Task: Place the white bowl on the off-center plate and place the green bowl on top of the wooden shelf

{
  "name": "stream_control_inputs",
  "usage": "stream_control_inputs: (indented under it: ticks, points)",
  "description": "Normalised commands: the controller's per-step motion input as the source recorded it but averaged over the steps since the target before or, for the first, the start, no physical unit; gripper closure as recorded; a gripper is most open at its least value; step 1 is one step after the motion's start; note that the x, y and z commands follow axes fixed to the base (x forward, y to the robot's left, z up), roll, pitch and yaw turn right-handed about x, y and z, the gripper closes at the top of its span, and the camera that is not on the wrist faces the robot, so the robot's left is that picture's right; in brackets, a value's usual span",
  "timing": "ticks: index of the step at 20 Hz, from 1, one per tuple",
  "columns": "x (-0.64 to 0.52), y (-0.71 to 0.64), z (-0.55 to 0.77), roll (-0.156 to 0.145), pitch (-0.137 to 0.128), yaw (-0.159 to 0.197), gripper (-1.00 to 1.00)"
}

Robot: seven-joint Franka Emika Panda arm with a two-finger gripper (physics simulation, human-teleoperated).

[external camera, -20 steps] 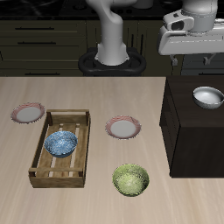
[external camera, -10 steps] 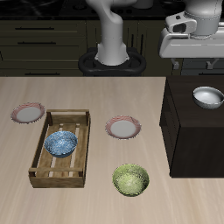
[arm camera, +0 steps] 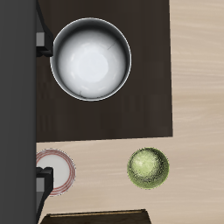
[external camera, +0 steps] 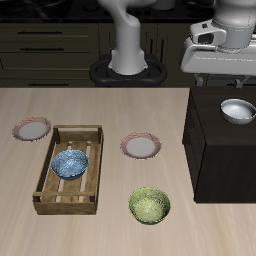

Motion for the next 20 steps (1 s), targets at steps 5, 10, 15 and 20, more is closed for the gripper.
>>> stream_control_inputs:
  ticks: [5, 10, 15, 20]
  points:
    - [0.14, -0.02, -0.08, -0.027, 0.012, -0.004, -1.0]
    - [0.01, -0.04, -0.2, -0.019, 0.026, -0.001, -1.0]
    - [-0.05, 0.03, -0.24, 0.02, 0.028, 0.017, -1.0]
    - [0.02, 0.01, -0.22, -0.01, 0.026, 0.015, -1.0]
